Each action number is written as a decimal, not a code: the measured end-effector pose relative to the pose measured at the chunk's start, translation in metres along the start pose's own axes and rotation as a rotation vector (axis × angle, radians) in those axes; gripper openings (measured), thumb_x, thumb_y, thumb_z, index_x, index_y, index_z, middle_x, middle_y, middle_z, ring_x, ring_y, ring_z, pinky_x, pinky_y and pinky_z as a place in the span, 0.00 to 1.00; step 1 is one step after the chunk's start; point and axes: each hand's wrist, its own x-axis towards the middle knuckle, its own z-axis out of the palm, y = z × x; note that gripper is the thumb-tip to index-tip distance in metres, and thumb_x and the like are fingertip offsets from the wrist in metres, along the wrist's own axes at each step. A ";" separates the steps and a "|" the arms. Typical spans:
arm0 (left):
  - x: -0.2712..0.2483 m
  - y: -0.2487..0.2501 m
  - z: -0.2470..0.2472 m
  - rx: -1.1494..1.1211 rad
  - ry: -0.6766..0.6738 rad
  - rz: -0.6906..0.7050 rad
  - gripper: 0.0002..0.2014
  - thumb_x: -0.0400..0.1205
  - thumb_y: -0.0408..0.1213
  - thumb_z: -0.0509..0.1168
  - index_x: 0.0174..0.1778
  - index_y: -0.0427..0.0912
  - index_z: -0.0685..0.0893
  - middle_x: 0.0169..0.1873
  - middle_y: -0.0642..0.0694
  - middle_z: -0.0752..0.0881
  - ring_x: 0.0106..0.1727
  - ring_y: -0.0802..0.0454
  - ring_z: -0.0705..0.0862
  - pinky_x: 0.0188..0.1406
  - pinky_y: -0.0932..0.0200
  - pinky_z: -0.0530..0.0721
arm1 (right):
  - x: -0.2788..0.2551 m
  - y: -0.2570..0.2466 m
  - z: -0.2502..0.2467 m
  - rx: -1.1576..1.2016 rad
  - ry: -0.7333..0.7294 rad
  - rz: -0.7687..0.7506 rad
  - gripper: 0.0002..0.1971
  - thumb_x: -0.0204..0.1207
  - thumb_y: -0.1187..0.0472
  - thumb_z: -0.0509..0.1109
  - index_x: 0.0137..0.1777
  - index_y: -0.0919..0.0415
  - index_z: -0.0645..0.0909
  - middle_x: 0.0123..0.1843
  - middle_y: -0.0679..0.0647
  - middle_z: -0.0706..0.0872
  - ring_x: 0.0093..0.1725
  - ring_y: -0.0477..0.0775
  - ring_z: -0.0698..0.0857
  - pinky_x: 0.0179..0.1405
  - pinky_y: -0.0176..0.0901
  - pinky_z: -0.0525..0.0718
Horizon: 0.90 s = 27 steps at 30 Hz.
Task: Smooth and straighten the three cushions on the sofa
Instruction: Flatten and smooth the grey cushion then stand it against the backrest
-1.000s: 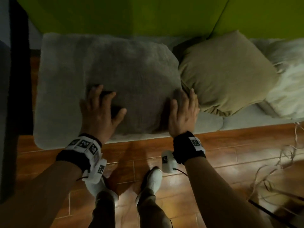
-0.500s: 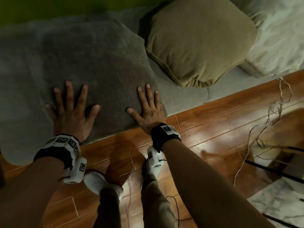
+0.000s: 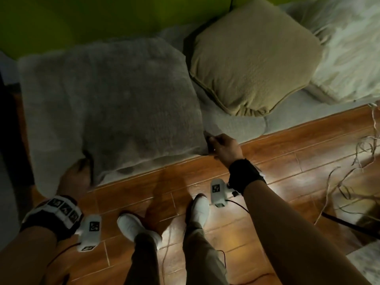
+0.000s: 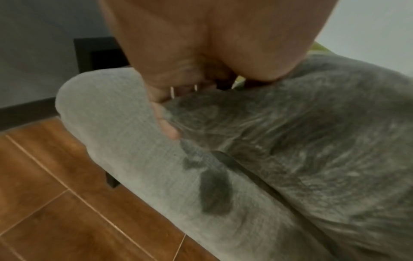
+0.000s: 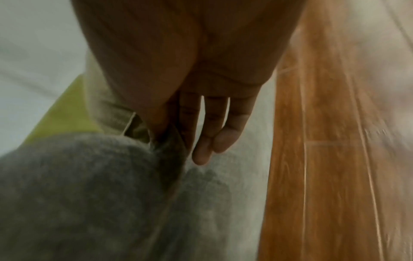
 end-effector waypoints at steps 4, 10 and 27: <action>-0.003 0.001 -0.008 0.056 0.070 -0.011 0.16 0.89 0.40 0.56 0.63 0.33 0.81 0.61 0.28 0.83 0.61 0.28 0.80 0.61 0.43 0.73 | 0.007 0.000 -0.018 -0.447 -0.112 -0.013 0.14 0.89 0.50 0.62 0.52 0.57 0.83 0.39 0.55 0.94 0.46 0.57 0.92 0.44 0.47 0.84; -0.011 0.002 -0.014 0.132 -0.019 -0.190 0.18 0.84 0.45 0.65 0.67 0.42 0.79 0.61 0.30 0.84 0.56 0.32 0.83 0.51 0.48 0.76 | 0.017 -0.022 -0.024 -0.822 -0.273 0.116 0.17 0.90 0.56 0.58 0.63 0.62 0.86 0.64 0.63 0.89 0.62 0.67 0.87 0.60 0.55 0.86; 0.119 0.111 -0.081 0.242 -0.222 0.312 0.46 0.72 0.79 0.44 0.85 0.66 0.41 0.87 0.55 0.38 0.87 0.42 0.53 0.84 0.40 0.58 | 0.060 -0.180 0.051 -0.742 -0.267 -0.268 0.39 0.70 0.14 0.45 0.78 0.14 0.32 0.91 0.40 0.32 0.91 0.63 0.42 0.88 0.69 0.49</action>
